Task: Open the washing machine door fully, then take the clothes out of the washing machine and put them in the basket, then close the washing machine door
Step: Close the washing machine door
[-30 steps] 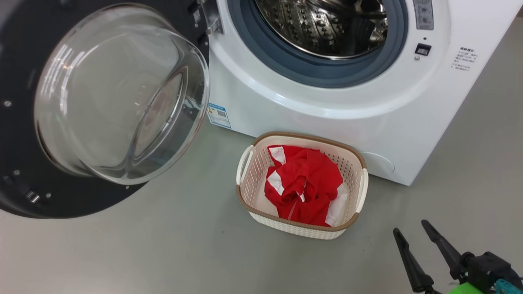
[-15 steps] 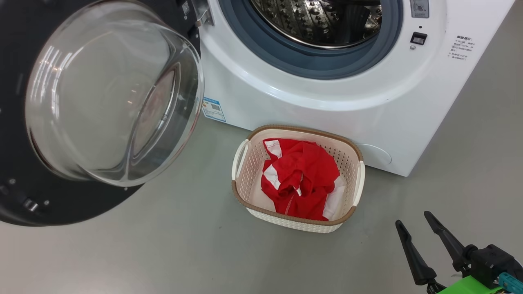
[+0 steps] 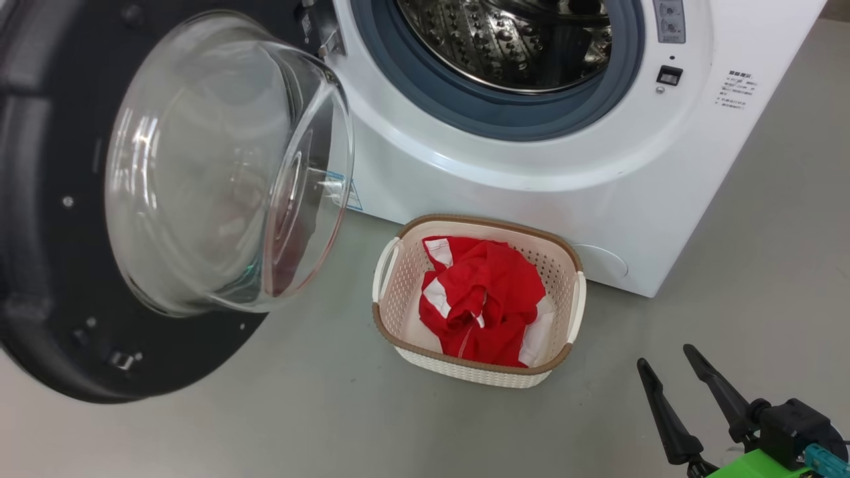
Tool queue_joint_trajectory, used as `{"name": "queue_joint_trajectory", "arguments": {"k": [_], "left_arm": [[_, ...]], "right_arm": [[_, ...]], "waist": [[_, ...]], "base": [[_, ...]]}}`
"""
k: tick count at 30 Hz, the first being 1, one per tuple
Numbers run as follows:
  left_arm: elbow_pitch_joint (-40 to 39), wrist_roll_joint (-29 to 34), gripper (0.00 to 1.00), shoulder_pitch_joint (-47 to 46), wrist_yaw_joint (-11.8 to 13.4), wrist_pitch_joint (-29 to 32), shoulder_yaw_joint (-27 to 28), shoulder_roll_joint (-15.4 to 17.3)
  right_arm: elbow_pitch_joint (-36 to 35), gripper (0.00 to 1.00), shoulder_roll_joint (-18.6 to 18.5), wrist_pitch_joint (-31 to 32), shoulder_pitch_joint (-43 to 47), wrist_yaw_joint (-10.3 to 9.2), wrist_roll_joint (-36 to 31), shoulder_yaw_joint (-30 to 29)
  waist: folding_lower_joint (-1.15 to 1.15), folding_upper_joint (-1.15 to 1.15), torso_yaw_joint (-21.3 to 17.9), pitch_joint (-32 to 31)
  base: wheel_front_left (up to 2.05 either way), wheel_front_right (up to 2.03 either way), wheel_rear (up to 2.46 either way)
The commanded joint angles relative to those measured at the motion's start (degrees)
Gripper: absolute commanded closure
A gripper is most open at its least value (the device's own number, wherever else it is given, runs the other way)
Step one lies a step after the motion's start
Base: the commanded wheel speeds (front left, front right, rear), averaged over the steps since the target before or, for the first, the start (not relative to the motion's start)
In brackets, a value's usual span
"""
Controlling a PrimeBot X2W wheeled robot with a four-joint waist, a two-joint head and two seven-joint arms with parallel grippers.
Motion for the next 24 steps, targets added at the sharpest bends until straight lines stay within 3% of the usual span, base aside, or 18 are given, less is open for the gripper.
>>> {"name": "queue_joint_trajectory", "arguments": {"k": [1,14,24], "left_arm": [[-3.28,-0.94,1.00,1.00,-0.34,1.58,0.18,2.75],[-16.93,-6.76,1.00,7.58,-0.34,6.58,-3.90,2.10],[-27.92,-9.85,1.00,10.17,-0.34,6.84,-7.64,-0.71]], "right_arm": [[-1.26,0.00,-0.61,-0.37,-1.42,0.43,-1.20,0.92],[-1.05,0.00,0.61,-0.37,-0.83,0.43,-1.12,1.05],[-1.00,0.00,0.92,-0.37,-1.01,0.43,-1.07,1.08]], "waist": [[0.00,0.00,-0.31,-0.19],[0.00,0.00,-2.49,-1.79],[0.00,0.00,-4.22,-1.92]], "base": [[0.00,0.00,0.00],[0.00,0.00,0.00],[0.00,0.00,0.00]]}}
